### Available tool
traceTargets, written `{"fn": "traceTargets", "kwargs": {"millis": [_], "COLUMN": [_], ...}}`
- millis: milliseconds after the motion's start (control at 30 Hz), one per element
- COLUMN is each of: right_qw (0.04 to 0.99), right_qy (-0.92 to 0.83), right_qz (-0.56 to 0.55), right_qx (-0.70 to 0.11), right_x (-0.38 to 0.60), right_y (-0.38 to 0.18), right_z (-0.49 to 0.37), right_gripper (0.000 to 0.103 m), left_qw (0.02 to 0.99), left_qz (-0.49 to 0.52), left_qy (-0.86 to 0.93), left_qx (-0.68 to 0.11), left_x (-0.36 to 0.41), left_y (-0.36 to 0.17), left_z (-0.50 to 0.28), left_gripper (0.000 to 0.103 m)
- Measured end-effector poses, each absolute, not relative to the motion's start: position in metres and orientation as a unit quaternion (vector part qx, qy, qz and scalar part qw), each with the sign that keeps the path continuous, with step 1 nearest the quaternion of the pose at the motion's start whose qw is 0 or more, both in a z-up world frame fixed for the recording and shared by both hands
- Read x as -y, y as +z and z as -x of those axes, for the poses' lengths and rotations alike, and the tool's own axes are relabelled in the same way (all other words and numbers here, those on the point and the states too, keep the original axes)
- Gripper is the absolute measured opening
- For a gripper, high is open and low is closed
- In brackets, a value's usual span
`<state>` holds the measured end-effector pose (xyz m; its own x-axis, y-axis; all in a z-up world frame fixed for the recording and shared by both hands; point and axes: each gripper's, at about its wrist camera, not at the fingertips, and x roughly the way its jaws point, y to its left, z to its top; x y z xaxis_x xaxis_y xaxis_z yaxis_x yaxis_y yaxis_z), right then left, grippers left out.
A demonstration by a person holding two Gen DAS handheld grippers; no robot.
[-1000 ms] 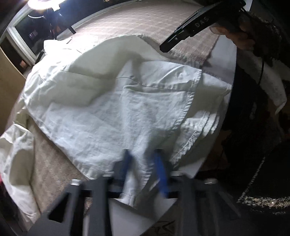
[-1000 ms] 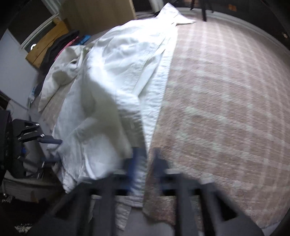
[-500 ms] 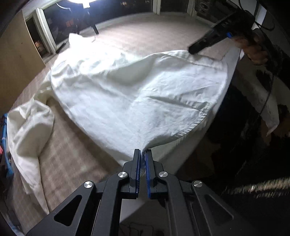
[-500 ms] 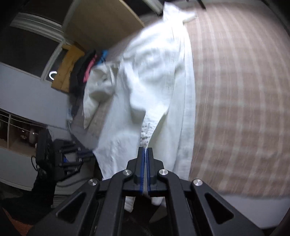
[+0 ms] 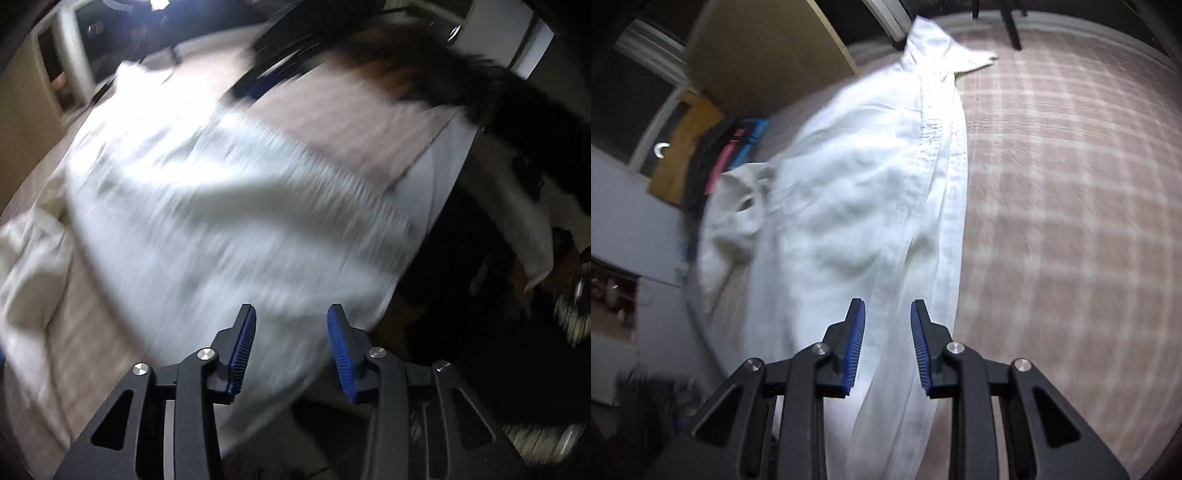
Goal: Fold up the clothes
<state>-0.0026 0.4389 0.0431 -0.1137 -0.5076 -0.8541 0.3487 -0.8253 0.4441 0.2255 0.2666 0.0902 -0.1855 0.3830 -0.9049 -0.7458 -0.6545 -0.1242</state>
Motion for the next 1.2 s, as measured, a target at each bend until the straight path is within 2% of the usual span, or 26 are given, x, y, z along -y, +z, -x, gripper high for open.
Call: {"fn": "traceTargets", "kwargs": {"millis": [100,333,400,433,567,667,833,933,1100,1200], "right_qw": [0.276,0.314,0.321,0.324,0.319,0.294,0.275,0.27,0.273,0.311], "right_qy": [-0.735,-0.709,-0.713,-0.718,-0.748,-0.771,-0.752,-0.758,-0.782,-0.758], "right_qz": [-0.617,-0.625,-0.618,-0.611,-0.582,-0.561,-0.591,-0.588,-0.559,-0.574], "right_qx": [0.054,0.091,0.083,0.077,0.023,-0.072,-0.101,-0.077,-0.035,0.007], "right_x": [-0.425,-0.421,-0.418,-0.416,-0.414,-0.409,-0.406,-0.42,-0.473,-0.494], "right_y": [0.023,0.009,0.012,0.015,0.051,0.067,0.026,0.018,0.031,0.016], "right_z": [0.025,0.044,0.044,0.045,0.044,0.05,0.066,0.058,-0.006,-0.073], "right_gripper": [0.025,0.025,0.018,0.001,0.002,0.002,0.003,0.01,0.013,0.013], "left_qw": [0.399,0.423,0.427,0.431,0.445,0.458,0.476,0.481,0.394,0.346], "left_qz": [0.514,0.541,0.543,0.544,0.55,0.547,0.561,0.553,0.528,0.534], "left_qy": [0.739,0.707,0.704,0.702,0.691,0.687,0.665,0.666,0.734,0.755], "left_qx": [-0.174,-0.169,-0.165,-0.162,-0.149,-0.137,-0.133,-0.139,-0.166,-0.157], "left_x": [-0.302,-0.316,-0.316,-0.315,-0.315,-0.314,-0.324,-0.31,-0.246,-0.206], "left_y": [0.073,0.036,0.036,0.037,0.044,0.049,0.041,0.062,0.096,0.101], "left_z": [-0.214,-0.215,-0.214,-0.213,-0.212,-0.214,-0.217,-0.225,-0.219,-0.212], "left_gripper": [0.039,0.04,0.04,0.04,0.039,0.041,0.041,0.04,0.042,0.042]}}
